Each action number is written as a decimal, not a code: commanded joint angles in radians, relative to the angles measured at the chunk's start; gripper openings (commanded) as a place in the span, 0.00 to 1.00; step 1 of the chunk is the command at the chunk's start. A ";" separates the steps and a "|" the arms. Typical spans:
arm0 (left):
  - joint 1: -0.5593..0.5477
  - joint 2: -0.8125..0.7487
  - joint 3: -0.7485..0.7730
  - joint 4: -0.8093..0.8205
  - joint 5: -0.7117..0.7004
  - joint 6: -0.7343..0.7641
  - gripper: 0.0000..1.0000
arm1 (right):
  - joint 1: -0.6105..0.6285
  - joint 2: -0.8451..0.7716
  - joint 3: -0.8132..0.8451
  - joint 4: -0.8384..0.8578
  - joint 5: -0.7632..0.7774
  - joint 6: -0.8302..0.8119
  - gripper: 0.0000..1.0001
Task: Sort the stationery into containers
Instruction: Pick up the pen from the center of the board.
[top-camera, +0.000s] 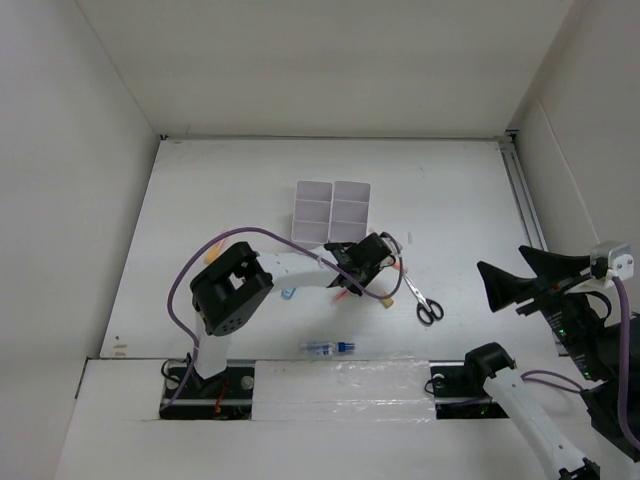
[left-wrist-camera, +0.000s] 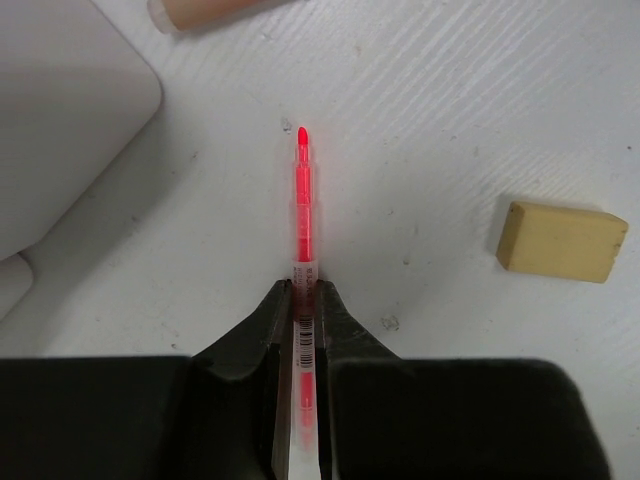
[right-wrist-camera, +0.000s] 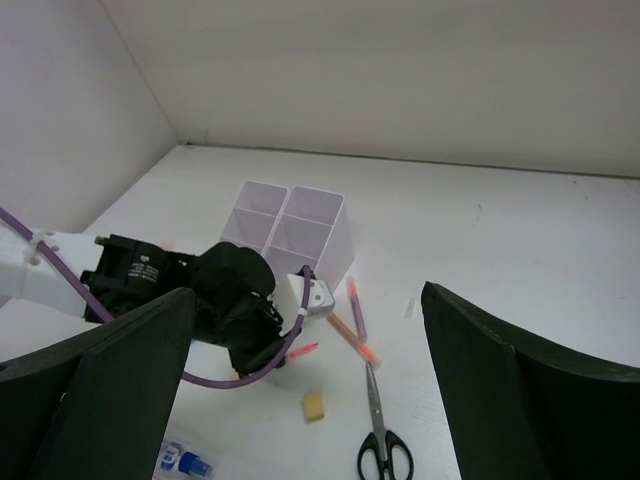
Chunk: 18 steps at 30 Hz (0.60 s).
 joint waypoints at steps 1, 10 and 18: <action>0.005 -0.049 0.010 -0.063 -0.060 -0.017 0.00 | 0.011 0.006 -0.015 0.038 0.004 -0.001 1.00; 0.005 -0.204 0.029 -0.092 -0.064 -0.017 0.00 | 0.011 0.015 -0.035 0.047 -0.005 0.008 1.00; 0.023 -0.275 0.078 -0.144 -0.144 -0.047 0.00 | 0.011 0.034 -0.035 0.047 0.016 0.008 1.00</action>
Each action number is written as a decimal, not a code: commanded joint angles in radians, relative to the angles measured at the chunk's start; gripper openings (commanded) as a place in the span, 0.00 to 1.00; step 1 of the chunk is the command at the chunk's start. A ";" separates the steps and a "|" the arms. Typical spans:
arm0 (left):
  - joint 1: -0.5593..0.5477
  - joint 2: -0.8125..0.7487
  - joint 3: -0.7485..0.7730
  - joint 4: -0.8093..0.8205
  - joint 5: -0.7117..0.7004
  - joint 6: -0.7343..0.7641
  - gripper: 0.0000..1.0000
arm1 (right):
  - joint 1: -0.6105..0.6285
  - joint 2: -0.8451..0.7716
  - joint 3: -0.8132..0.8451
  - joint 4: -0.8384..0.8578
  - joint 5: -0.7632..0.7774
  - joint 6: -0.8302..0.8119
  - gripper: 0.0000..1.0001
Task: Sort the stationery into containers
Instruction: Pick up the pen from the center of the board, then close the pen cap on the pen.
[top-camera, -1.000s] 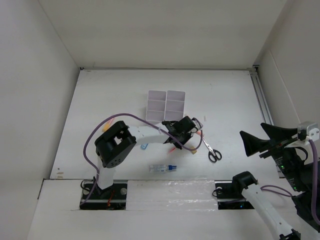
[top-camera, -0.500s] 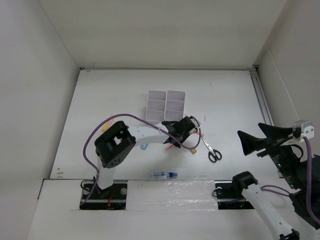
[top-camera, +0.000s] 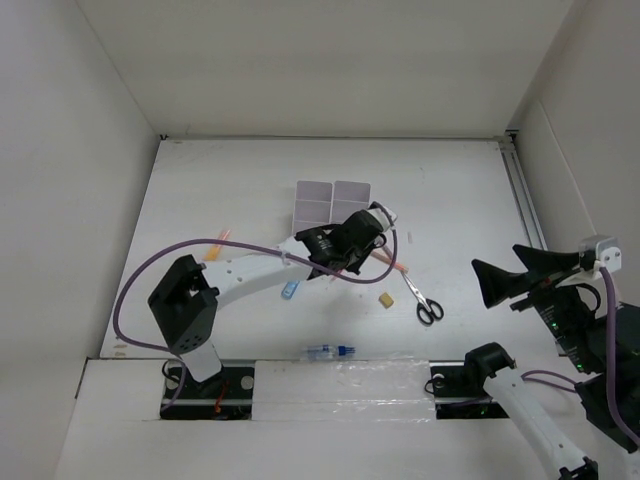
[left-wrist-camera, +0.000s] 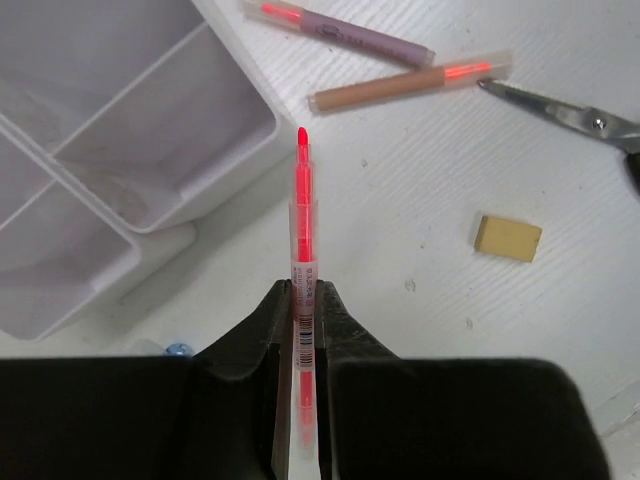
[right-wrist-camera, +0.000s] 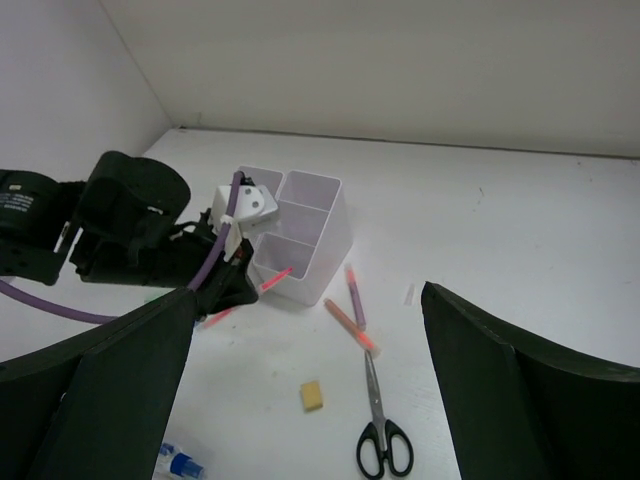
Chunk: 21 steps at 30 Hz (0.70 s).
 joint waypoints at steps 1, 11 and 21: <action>0.015 -0.048 0.036 -0.056 -0.074 -0.021 0.00 | 0.011 0.024 0.000 0.046 0.016 0.004 1.00; 0.028 -0.226 -0.001 -0.158 -0.088 0.001 0.00 | 0.011 0.225 -0.062 0.003 0.088 0.056 1.00; 0.049 -0.344 -0.037 -0.207 -0.027 -0.077 0.00 | 0.011 0.488 -0.163 0.147 0.129 0.112 0.96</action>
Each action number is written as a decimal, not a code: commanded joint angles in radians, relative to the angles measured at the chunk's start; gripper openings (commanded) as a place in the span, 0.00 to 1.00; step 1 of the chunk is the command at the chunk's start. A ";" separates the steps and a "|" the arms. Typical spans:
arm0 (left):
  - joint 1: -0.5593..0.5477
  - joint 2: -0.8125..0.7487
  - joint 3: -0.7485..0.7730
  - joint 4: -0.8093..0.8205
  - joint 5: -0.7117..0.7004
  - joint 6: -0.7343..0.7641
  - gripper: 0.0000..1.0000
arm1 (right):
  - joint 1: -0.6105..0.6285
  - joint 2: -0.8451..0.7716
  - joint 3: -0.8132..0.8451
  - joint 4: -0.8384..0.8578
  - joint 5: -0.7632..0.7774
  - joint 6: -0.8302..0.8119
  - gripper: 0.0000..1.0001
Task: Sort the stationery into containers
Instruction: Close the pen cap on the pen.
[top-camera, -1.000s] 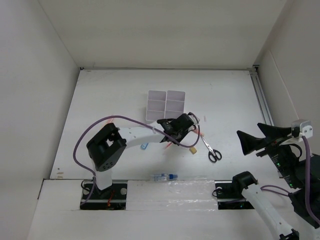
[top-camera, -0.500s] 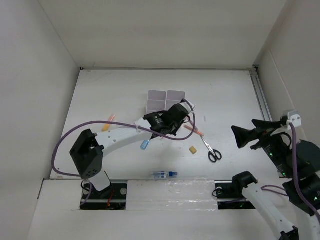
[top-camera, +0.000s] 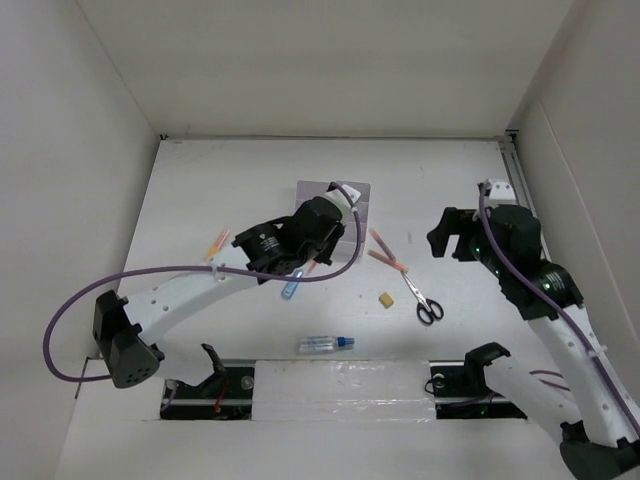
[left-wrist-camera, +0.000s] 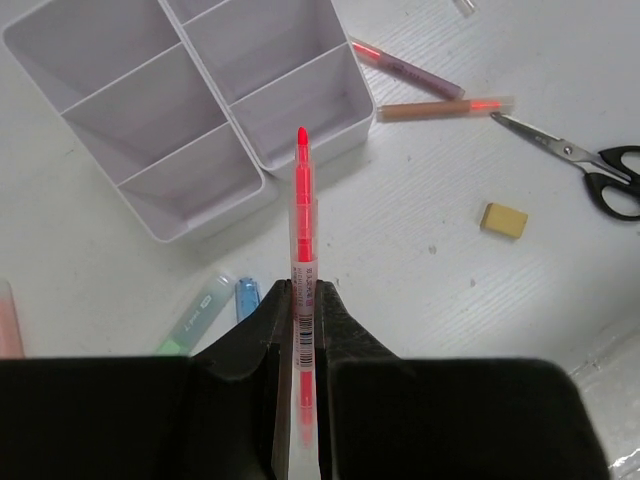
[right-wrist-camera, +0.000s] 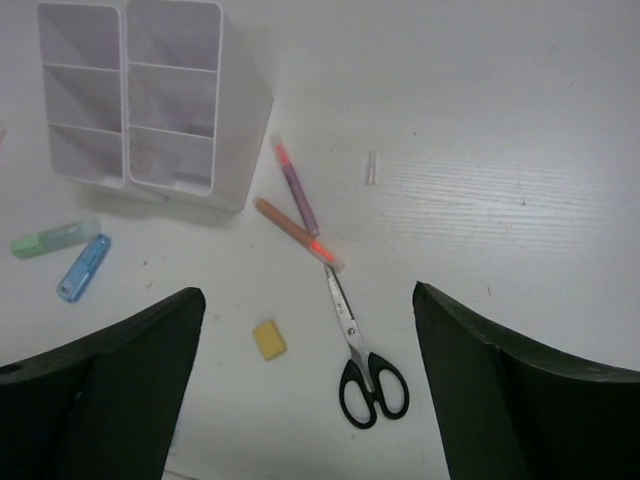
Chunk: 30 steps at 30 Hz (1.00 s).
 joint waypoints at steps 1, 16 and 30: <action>0.000 -0.041 -0.047 -0.023 0.038 -0.028 0.00 | 0.001 0.093 -0.033 0.158 -0.018 0.023 0.90; -0.038 -0.204 -0.181 0.055 0.125 -0.028 0.00 | -0.060 0.625 0.115 0.320 -0.097 -0.066 0.64; -0.038 -0.233 -0.190 0.074 0.128 -0.028 0.00 | -0.149 0.883 0.151 0.347 -0.186 -0.095 0.55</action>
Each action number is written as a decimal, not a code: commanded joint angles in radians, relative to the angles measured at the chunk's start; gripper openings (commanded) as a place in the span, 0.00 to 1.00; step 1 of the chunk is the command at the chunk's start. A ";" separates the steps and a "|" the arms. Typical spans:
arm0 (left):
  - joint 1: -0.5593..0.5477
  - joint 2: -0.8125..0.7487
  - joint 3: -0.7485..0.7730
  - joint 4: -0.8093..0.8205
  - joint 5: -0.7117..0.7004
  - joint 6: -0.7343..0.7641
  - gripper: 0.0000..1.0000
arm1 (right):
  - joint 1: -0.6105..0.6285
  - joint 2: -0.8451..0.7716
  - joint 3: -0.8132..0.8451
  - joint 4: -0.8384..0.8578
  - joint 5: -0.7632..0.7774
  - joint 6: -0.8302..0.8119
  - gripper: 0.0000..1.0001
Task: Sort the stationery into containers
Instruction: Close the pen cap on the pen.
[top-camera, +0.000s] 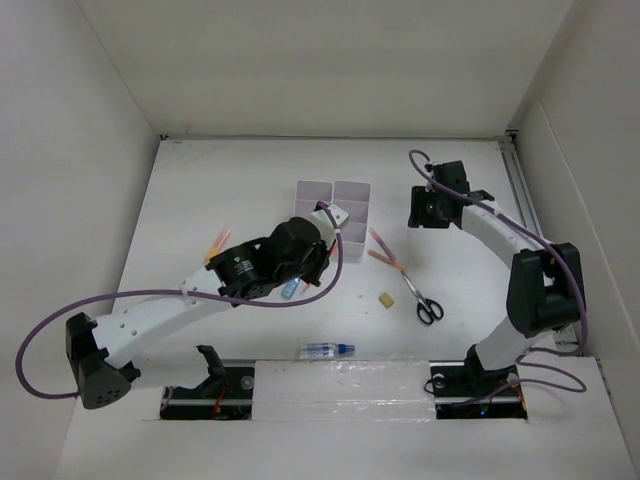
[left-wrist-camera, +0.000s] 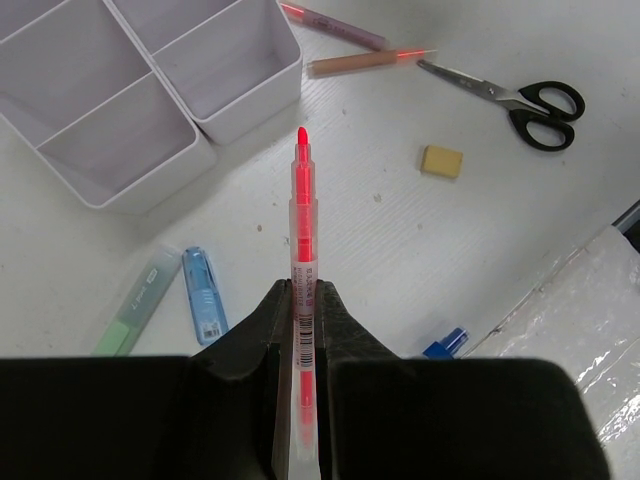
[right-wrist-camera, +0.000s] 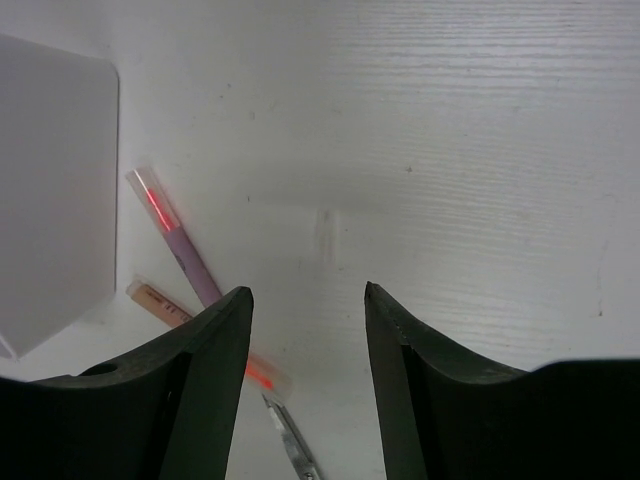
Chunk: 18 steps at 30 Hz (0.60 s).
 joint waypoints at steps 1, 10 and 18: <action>-0.001 -0.032 -0.004 0.030 0.006 -0.006 0.00 | 0.004 0.028 0.026 0.052 -0.051 -0.030 0.55; -0.001 -0.023 -0.004 0.030 0.017 -0.006 0.00 | 0.004 0.103 0.026 0.072 -0.065 -0.030 0.55; -0.001 -0.032 -0.004 0.030 0.017 -0.006 0.00 | 0.004 0.155 0.037 0.072 -0.065 -0.030 0.50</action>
